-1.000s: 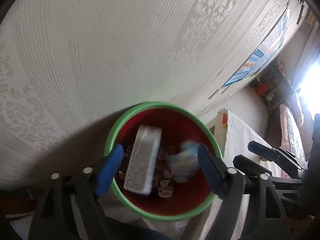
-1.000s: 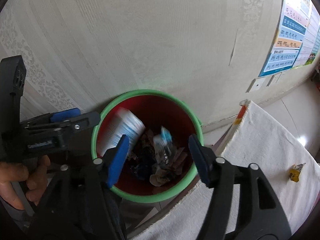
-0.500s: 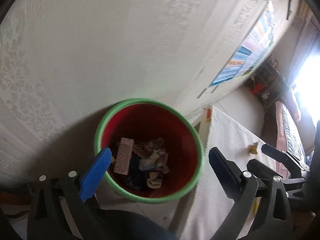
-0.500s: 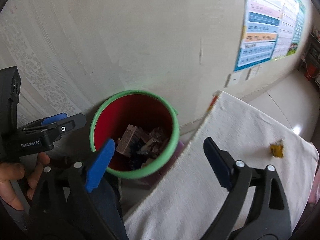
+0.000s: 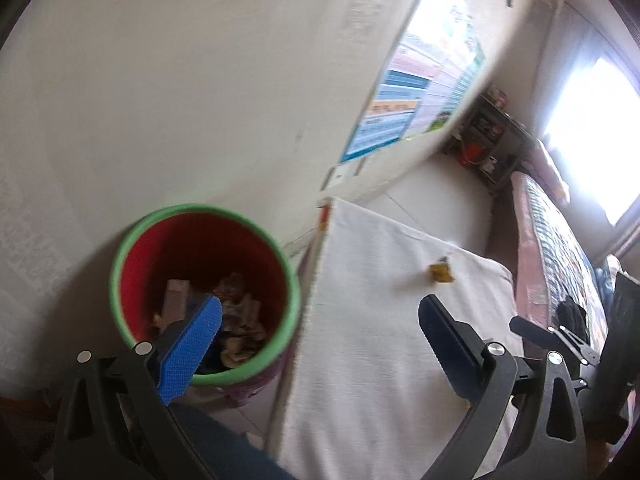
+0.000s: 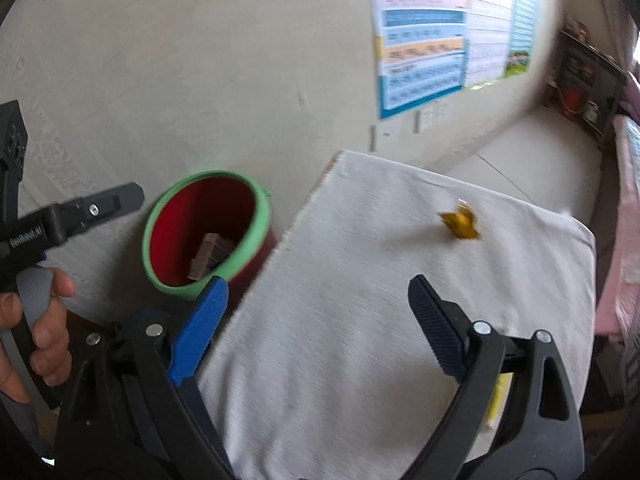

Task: Collect trash
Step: 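Move both grippers back over the yellow box and gold wrapper, then grasp the yellow box with the right gripper while the left grasps the gold wrapper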

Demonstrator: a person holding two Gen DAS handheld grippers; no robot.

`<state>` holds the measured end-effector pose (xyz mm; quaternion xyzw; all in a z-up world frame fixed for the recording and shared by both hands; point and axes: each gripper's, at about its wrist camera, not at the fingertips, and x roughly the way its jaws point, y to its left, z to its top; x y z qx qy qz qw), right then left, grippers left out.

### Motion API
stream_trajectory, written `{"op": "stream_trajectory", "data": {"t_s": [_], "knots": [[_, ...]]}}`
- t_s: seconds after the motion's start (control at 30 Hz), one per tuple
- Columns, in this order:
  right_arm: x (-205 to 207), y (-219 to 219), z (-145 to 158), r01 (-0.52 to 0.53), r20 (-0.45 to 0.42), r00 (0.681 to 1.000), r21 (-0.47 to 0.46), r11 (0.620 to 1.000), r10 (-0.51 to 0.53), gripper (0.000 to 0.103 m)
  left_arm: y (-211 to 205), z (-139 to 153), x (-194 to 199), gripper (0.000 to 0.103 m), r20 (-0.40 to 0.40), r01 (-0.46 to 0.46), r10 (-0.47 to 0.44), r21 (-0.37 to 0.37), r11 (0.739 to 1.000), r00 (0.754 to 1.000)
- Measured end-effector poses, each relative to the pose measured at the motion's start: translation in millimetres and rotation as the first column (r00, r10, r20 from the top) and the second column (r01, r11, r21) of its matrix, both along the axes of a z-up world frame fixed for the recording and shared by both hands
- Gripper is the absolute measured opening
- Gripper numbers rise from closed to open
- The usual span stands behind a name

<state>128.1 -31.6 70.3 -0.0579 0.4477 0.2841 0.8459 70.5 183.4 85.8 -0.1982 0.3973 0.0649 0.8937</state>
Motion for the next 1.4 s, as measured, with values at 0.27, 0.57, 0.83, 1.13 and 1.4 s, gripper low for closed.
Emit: {"op": "stream_trajectory", "data": {"t_s": [0.27,0.57,0.83,1.13,1.4], "knots": [[4,-74,-10,0.134,-0.020,0.991,-0.009,0.991,-0.134,0.090,-62,16,27,0.095,0.016,0.111,-0.112,0.031,0.993,0.994],[7,-135,-32,0.233,-0.061,0.970,-0.011,0.972,-0.234,0.090,-128,17,65,0.095,-0.002,0.231,-0.231,0.046,0.972,0.973],[20,-162,-51,0.270,-0.104,0.957,-0.038,0.962,-0.272,0.090,-170,1,106,0.095,-0.043,0.303,-0.301,0.038,0.952,0.953],[43,-179,-82,0.273,-0.182,0.942,-0.068,0.960,-0.281,0.090,-196,-35,159,0.095,-0.139,0.350,-0.339,0.060,0.935,0.930],[56,-171,-120,0.220,-0.283,0.930,-0.082,0.972,-0.235,0.069,-213,-81,199,0.095,-0.246,0.411,-0.379,0.096,0.907,0.892]]}}
